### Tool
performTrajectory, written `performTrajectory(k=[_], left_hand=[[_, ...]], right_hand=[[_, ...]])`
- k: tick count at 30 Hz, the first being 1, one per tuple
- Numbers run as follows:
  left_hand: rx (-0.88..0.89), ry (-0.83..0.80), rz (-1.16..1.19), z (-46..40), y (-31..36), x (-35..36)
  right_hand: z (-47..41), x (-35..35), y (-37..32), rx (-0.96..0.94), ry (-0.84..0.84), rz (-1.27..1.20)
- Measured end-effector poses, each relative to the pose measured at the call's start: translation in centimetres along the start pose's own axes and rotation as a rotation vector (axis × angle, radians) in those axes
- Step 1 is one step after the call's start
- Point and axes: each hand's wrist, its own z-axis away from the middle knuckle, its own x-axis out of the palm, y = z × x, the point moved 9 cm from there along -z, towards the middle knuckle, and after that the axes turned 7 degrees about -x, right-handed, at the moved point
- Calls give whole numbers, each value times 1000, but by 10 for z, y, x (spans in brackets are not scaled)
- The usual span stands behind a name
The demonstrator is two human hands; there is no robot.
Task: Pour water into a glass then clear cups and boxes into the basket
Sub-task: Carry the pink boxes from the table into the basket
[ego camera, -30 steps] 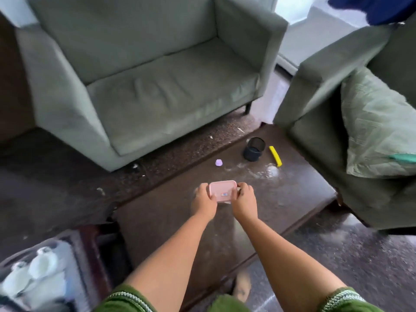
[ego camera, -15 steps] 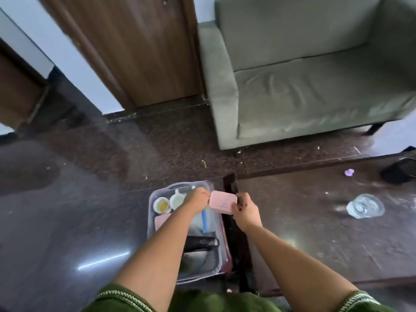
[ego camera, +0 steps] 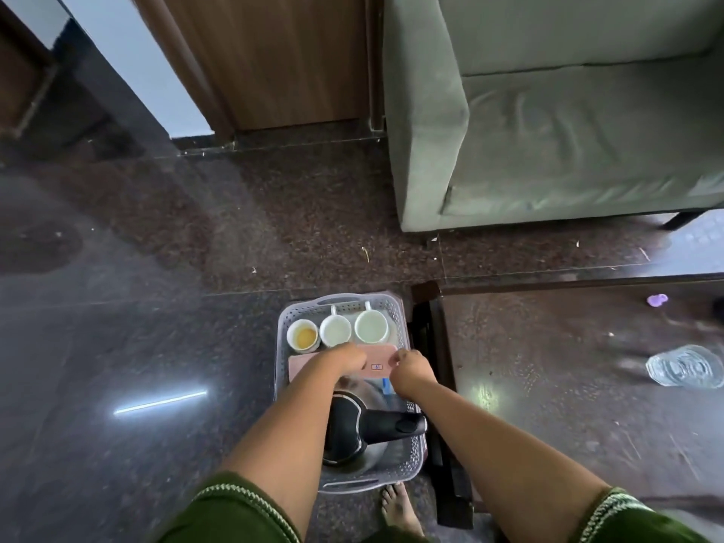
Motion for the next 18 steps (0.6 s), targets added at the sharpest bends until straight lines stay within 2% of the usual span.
performTrajectory(k=[8, 12, 14, 18], left_hand=[[-40, -130, -118, -2, -3, 12], [-48, -170, -187, 13, -2, 11], [-45, -161, -220, 18, 1, 10], [-27, -97, -223, 31, 13, 9]], right_hand=[[-7, 12, -13, -46, -159, 413], [4, 15, -20, -93, -193, 433], [10, 18, -14, -47, -211, 414], [19, -6, 3, -24, -77, 225]])
